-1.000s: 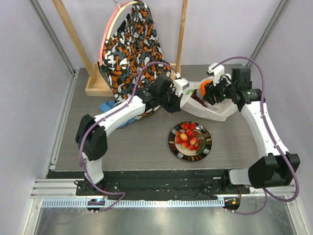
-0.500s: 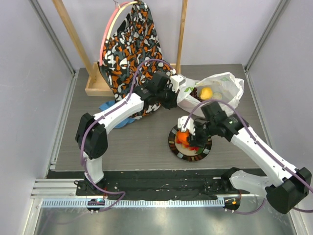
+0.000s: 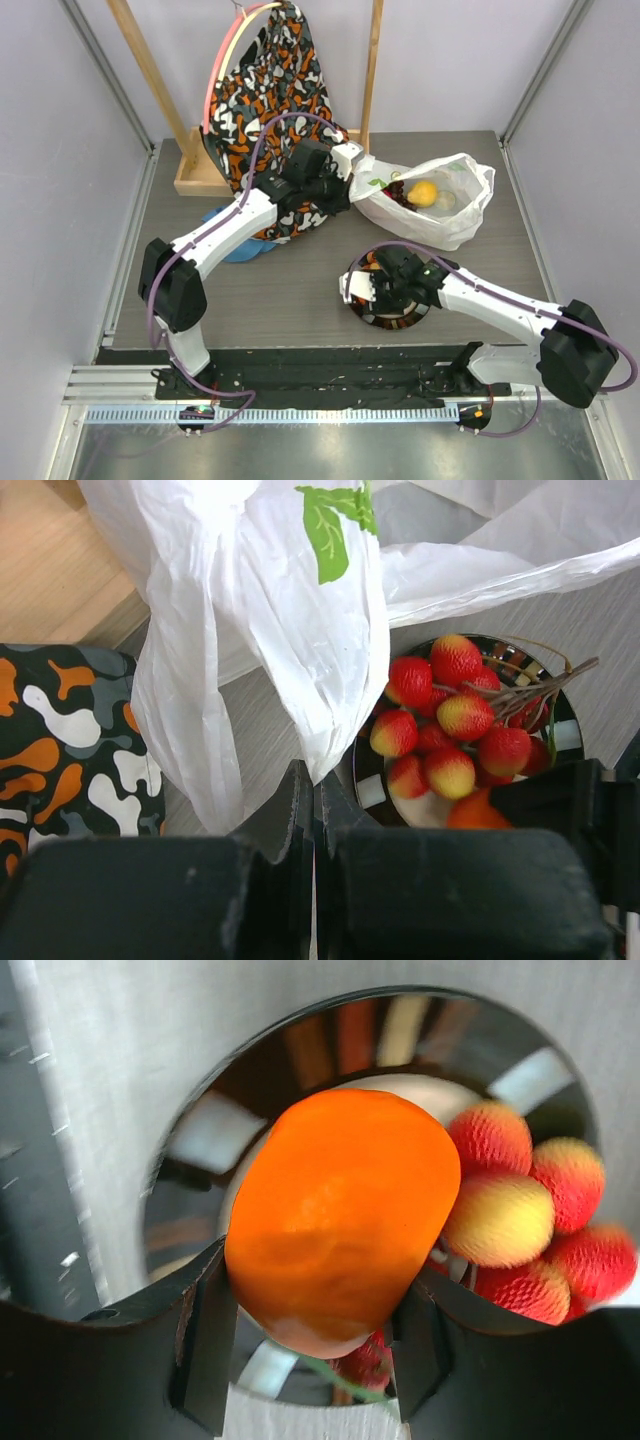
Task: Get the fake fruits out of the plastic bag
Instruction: Place the fake fruit on the plate, then adjust the plastic bag at the center of the board.
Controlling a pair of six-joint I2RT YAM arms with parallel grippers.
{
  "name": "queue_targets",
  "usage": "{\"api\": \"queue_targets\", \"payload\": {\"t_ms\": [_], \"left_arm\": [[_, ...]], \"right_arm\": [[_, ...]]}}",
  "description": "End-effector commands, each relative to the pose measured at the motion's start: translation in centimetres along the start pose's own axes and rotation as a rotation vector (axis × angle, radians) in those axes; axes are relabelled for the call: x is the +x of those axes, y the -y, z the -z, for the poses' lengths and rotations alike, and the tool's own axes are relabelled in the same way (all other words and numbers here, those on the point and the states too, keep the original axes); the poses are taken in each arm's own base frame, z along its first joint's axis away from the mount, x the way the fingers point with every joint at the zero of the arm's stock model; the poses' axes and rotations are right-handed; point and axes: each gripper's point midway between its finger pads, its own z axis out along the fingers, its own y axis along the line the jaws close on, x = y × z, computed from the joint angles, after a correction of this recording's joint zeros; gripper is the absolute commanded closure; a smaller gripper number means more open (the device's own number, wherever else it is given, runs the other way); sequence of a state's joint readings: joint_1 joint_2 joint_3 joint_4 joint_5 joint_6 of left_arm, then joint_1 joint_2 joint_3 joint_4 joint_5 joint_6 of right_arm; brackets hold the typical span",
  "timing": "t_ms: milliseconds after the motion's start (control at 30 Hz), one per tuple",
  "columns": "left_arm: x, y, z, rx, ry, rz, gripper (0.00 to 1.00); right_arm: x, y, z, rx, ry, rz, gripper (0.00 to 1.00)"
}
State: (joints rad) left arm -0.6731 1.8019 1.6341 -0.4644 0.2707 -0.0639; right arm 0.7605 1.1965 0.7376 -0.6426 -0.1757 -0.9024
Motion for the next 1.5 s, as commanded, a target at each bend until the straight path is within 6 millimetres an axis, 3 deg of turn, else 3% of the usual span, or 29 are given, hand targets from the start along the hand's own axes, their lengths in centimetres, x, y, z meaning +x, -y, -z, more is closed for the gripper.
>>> {"api": "queue_targets", "payload": {"t_ms": [0,167,200,400,600,667,833,933,1067,1100,1133,1167,1233,1300,1333,1467], "left_arm": [[-1.8,0.5,2.1,-0.006,0.067,-0.043,1.00],[-1.7,0.6,2.2,-0.002,0.065,-0.048,1.00],[-1.7,0.6,2.2,0.000,0.065,-0.048,1.00],[-1.5,0.7,1.7,0.015,0.060,-0.039,1.00],[-1.8,0.9,1.4,0.025,0.063,-0.030,1.00],[-1.8,0.9,1.3,0.029,0.060,-0.026,1.00],[-1.7,0.9,1.7,0.025,0.060,-0.022,1.00],[-1.2,1.0,1.8,0.030,0.054,-0.020,1.00],[-0.8,1.3,1.8,0.042,0.048,-0.002,1.00],[-1.1,1.4,2.0,0.047,0.053,0.002,1.00],[-1.3,1.6,2.1,0.054,0.059,0.008,1.00],[-1.3,2.0,2.2,0.071,0.059,0.022,1.00],[-1.7,2.2,2.4,0.078,0.073,0.031,1.00],[-2.3,2.7,3.0,0.091,0.085,0.061,1.00],[-2.4,3.1,3.2,0.111,0.088,0.059,1.00],[-0.8,2.5,2.9,0.084,0.060,0.046,1.00]], "right_arm": [[-1.8,4.3,-0.2,0.209,0.047,-0.052,0.82],[-2.0,3.9,-0.5,0.209,0.053,-0.093,0.63],[-2.0,3.8,-0.6,0.207,0.054,-0.107,0.52],[-3.6,3.1,-0.6,0.152,0.117,-0.203,0.16],[-5.3,3.4,0.5,0.113,0.149,-0.240,0.11],[-6.2,4.1,1.9,0.119,0.152,-0.244,0.11],[-10.0,5.9,8.6,0.120,0.241,-0.253,0.12],[-10.5,7.2,11.5,0.168,0.280,-0.297,0.11],[-8.3,10.5,13.4,0.311,0.264,-0.430,0.11],[-6.4,12.4,14.2,0.371,0.255,-0.514,0.11],[-6.1,14.3,15.5,0.431,0.273,-0.554,0.11],[-4.9,15.8,15.4,0.462,0.254,-0.632,0.12],[-2.4,19.0,16.9,0.573,0.226,-0.707,0.16],[-0.2,21.0,16.4,0.617,0.160,-0.753,0.21],[1.2,22.3,17.5,0.664,0.150,-0.792,0.28],[6.0,22.7,16.0,0.683,0.053,-0.846,0.41]]}}
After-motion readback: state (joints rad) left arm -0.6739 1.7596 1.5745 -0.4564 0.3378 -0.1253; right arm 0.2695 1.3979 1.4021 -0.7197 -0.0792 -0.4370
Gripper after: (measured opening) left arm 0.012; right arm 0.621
